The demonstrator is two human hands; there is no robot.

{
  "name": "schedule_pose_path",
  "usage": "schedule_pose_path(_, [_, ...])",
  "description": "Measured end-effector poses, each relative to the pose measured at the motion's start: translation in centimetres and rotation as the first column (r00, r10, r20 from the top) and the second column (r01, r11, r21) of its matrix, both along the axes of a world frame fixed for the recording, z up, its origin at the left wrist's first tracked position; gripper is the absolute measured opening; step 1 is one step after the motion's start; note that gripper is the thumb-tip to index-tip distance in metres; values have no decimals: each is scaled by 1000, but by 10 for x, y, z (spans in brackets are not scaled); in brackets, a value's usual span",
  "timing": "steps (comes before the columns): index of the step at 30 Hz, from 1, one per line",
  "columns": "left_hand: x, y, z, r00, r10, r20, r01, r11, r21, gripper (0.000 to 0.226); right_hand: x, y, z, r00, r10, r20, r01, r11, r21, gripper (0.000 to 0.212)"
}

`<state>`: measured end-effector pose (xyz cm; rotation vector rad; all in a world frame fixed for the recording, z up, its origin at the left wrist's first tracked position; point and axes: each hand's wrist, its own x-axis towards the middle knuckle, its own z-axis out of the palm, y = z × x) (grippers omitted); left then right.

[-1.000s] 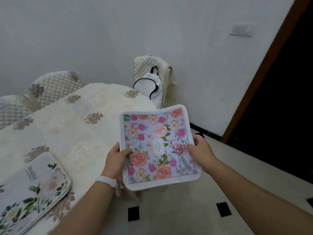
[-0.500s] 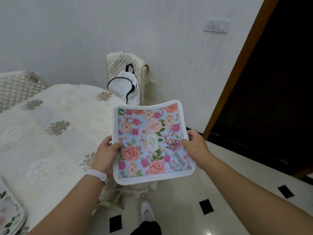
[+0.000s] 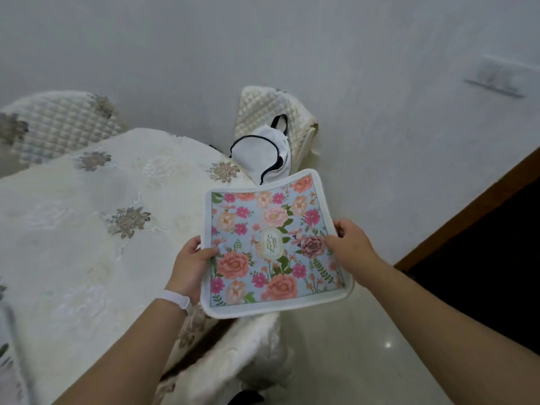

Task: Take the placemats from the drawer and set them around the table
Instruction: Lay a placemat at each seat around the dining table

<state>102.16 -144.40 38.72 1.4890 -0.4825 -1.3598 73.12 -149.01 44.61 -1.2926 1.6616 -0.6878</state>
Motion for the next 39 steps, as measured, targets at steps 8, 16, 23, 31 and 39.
schedule_pose_path(8, [56,3,-24,977,203,72,-204,979,19,24,74,-65,-12,960,270,-70,-268,963,35,15])
schedule_pose_path(16, [88,26,-57,884,427,191,-454,882,126,14,148,-107,-71,831,546,-112,-545,838,41,12])
schedule_pose_path(23, [94,27,-66,783,543,304,-609,769,192,17,188,-144,-115,737,676,-3,-671,731,126,10])
schedule_pose_path(31, [103,26,-92,728,548,413,-665,711,229,14,209,-159,-157,656,755,28,-742,637,211,13])
schedule_pose_path(39, [111,33,-111,756,525,390,-637,728,254,15,207,-158,-175,618,783,-76,-764,620,178,13])
